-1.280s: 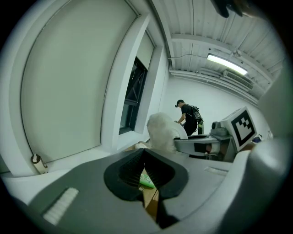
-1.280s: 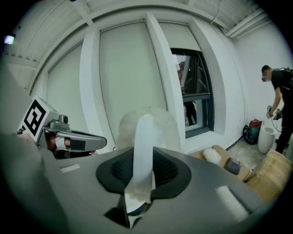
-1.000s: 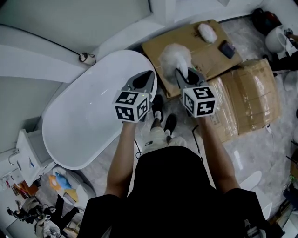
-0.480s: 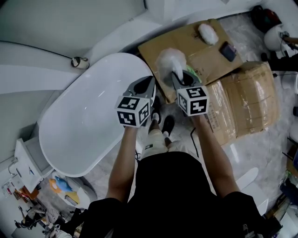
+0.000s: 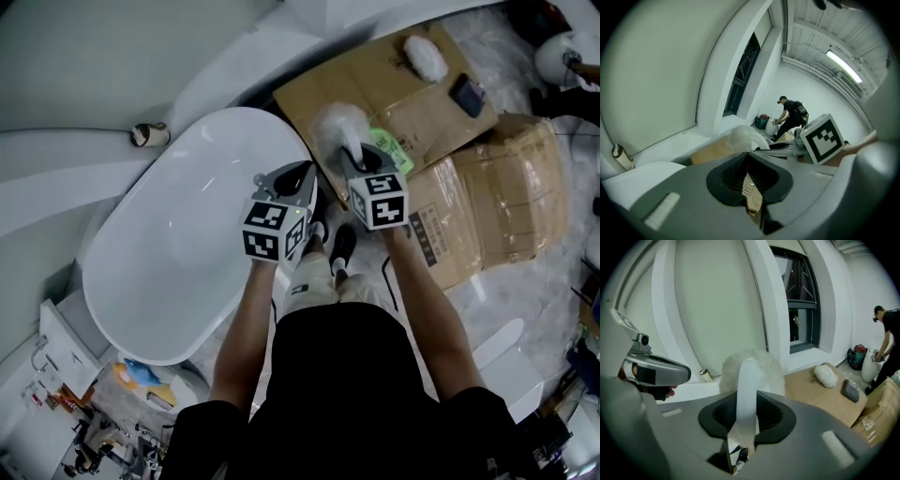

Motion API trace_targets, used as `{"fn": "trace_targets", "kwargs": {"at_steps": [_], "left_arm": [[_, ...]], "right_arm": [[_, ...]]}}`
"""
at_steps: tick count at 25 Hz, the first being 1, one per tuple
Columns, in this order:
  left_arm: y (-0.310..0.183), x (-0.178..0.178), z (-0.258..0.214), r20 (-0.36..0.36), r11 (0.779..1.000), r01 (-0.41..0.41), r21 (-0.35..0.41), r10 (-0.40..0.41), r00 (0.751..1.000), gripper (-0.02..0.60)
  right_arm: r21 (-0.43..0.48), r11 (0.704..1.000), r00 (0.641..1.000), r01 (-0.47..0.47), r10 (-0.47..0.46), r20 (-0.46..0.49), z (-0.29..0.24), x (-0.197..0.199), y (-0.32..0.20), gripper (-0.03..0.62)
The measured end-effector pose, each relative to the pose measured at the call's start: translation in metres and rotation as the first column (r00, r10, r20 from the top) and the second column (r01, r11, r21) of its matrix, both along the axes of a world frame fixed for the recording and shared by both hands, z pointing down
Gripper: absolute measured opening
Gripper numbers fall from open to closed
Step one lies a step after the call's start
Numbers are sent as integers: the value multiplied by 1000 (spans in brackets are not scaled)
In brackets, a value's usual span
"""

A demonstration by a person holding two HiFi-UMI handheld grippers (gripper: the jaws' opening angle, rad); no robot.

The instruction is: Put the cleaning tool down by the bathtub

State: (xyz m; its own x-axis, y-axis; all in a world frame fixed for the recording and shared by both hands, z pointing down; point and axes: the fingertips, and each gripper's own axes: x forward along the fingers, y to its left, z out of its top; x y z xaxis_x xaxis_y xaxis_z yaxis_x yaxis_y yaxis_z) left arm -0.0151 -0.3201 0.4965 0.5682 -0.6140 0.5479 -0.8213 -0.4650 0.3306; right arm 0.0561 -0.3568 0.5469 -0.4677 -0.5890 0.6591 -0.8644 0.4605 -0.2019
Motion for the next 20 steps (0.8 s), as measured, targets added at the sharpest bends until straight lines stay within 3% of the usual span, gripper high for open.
{"fn": "trace_targets", "kwargs": {"at_steps": [20], "left_arm": [[-49,-24,82,10,987,-75,-141,77,997,-3]], "right_arm": [[-154,988,998,16,-25,-59,110,-37,-53,92]]}}
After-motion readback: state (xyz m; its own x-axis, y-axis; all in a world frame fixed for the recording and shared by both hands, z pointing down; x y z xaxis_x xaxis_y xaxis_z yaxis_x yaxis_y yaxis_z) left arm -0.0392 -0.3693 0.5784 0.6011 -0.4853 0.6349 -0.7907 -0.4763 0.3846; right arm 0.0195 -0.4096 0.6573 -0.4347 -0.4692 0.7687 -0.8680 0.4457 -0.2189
